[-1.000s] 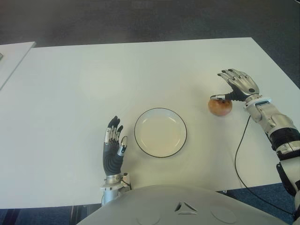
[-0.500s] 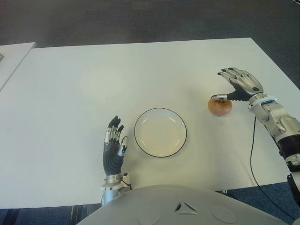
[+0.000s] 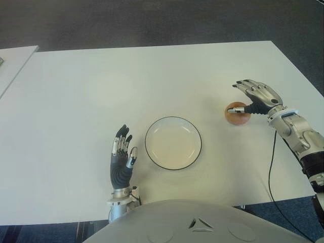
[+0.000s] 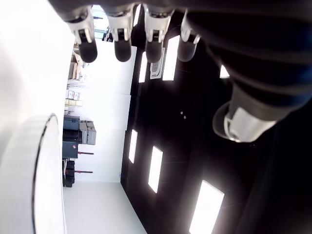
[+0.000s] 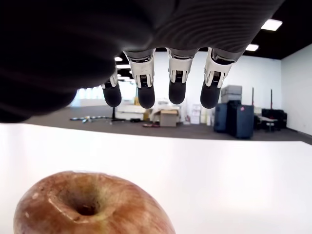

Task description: Put the apples into the plate.

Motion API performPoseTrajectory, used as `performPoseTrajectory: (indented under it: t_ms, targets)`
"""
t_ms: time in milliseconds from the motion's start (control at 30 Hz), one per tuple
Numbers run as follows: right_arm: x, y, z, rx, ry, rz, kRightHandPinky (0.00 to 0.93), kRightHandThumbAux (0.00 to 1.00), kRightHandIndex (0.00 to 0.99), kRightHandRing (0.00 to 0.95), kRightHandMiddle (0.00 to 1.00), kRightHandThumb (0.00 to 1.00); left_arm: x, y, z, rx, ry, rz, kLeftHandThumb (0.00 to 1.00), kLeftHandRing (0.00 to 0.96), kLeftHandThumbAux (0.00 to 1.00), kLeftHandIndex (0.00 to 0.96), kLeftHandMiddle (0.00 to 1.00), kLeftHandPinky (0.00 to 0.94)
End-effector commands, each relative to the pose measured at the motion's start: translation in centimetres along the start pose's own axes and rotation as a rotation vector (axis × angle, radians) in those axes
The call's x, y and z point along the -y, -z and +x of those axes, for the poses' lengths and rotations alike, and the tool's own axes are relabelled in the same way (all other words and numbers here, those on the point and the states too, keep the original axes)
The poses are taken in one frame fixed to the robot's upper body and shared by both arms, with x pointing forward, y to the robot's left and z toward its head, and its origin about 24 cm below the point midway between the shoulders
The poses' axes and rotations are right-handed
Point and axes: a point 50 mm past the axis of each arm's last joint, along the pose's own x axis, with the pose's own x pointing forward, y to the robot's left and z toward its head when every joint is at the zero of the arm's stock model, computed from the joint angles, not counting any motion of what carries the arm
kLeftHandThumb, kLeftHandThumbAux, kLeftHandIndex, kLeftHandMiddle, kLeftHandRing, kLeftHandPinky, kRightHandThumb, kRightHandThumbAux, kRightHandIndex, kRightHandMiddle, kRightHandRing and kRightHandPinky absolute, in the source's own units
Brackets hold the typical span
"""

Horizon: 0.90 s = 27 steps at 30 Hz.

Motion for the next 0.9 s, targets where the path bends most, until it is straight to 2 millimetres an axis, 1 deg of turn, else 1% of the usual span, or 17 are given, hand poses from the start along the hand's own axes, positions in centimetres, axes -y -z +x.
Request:
performPoseTrajectory:
  t_ms: [33,167,300,667,900]
  targets:
    - [-0.6,-0.2,-0.2,0.007,-0.025,0.019,0.0,0.205,0.0,0.0,0.0,0.216,-1.7,2.1,-1.9,-0.186,-0.029,0.048,0.059,0.0,0.577,0.009,0.006,0.032]
    - [-0.9,-0.3,-0.3,0.014,-0.03,0.031,0.0,0.208,0.0,0.0,0.0,0.207,-1.8,2.2,-2.0,-0.188,-0.029,0.056,0.065,0.0,0.573,0.007,0.002,0.028]
    - [-1.2,-0.5,-0.3,0.021,-0.039,0.042,0.0,0.206,0.0,0.0,0.0,0.201,-1.3,1.8,-2.1,-0.172,-0.014,0.062,0.065,0.0,0.567,0.007,0.002,0.03]
    - [-1.9,-0.9,-0.3,0.024,-0.047,0.06,0.0,0.208,0.0,0.0,0.0,0.201,-1.8,1.7,-2.1,-0.177,-0.001,0.083,0.035,0.0,0.57,0.001,0.0,0.025]
    - [-2.3,-1.1,-0.3,0.021,-0.054,0.078,0.0,0.215,0.0,0.0,0.0,0.204,-1.8,1.7,-2.1,-0.18,-0.004,0.1,0.035,0.0,0.579,0.002,0.0,0.029]
